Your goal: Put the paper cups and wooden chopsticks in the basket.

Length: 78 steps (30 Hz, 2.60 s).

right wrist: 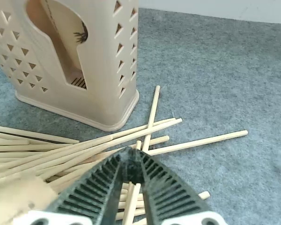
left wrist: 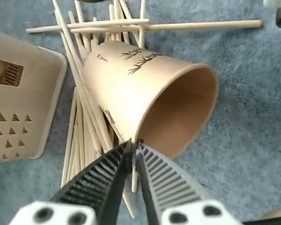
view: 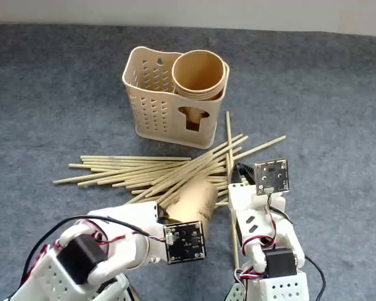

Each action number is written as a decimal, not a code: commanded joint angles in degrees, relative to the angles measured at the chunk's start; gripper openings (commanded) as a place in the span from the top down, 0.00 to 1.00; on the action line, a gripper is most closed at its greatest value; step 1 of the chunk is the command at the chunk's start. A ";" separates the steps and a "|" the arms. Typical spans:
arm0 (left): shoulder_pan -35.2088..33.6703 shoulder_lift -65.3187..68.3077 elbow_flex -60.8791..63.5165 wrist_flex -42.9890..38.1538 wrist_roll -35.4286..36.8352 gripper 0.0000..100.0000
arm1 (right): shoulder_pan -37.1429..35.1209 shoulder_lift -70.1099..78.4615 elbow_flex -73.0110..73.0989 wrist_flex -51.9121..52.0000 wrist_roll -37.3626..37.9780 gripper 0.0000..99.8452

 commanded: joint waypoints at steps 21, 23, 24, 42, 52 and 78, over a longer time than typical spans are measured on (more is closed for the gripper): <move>-17.27 0.84 -22.99 -0.53 12.40 0.99 | 0.66 -0.75 -0.48 -1.27 0.62 0.99; -17.27 2.42 -25.71 -0.53 13.89 0.99 | 0.66 -0.75 -0.48 -1.27 0.62 0.99; -17.27 4.00 -27.12 -0.53 14.68 0.99 | 0.66 -0.75 -0.48 -1.27 0.62 0.99; -17.45 41.01 -65.98 -0.53 33.85 0.99 | 2.33 -0.75 -0.48 -1.27 0.62 0.99; -17.36 57.36 -82.95 -0.53 40.26 0.99 | 2.24 -0.75 -0.48 -1.27 0.62 0.99; -18.42 65.54 -86.81 0.18 42.90 0.92 | 2.24 -0.75 -0.40 -1.27 0.70 0.99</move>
